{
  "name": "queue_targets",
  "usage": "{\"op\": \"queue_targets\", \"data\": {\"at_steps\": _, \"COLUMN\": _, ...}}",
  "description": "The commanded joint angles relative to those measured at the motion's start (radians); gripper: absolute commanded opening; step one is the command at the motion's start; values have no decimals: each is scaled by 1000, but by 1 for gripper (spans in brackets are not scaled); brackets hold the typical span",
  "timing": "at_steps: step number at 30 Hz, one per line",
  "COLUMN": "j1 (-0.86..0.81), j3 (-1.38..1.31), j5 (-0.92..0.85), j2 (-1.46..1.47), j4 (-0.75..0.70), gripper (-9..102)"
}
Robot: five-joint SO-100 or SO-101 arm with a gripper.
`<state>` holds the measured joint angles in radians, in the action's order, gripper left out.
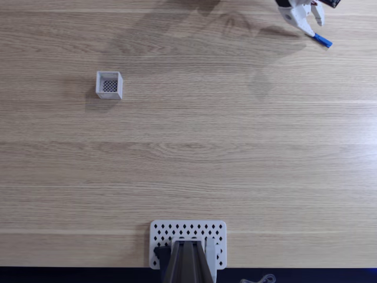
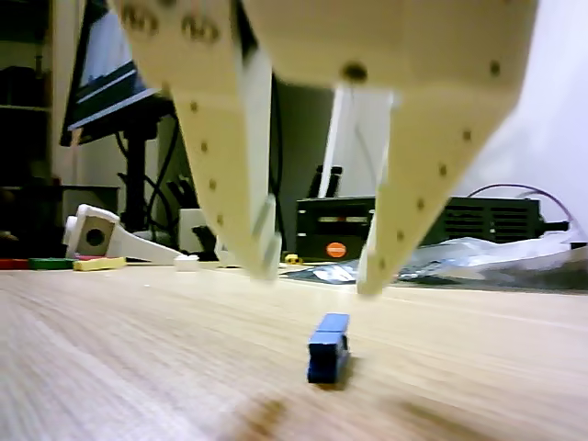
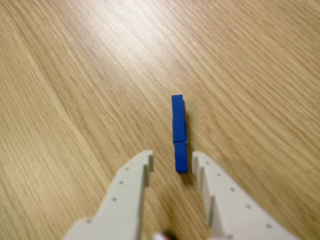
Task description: Grasp a peg and put it in the crate.
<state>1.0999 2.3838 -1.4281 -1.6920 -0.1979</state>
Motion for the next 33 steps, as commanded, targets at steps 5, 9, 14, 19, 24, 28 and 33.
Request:
{"op": "queue_targets", "data": {"at_steps": 5, "j1": 3, "j3": -133, "j5": 8, "j2": 38, "j4": 29, "gripper": 13}}
{"op": "queue_targets", "data": {"at_steps": 9, "j1": 12, "j3": -150, "j5": 8, "j2": 89, "j4": 29, "gripper": 13}}
{"op": "queue_targets", "data": {"at_steps": 14, "j1": -2, "j3": -193, "j5": 8, "j2": 156, "j4": 31, "gripper": 13}}
{"op": "queue_targets", "data": {"at_steps": 19, "j1": 6, "j3": -215, "j5": 8, "j2": 190, "j4": 31, "gripper": 12}}
{"op": "queue_targets", "data": {"at_steps": 24, "j1": 2, "j3": -209, "j5": 8, "j2": 192, "j4": 31, "gripper": -2}}
{"op": "queue_targets", "data": {"at_steps": 28, "j1": -12, "j3": -196, "j5": 8, "j2": 181, "j4": 29, "gripper": 1}}
{"op": "queue_targets", "data": {"at_steps": 33, "j1": -110, "j3": -103, "j5": 3, "j2": 49, "j4": 81, "gripper": -1}}
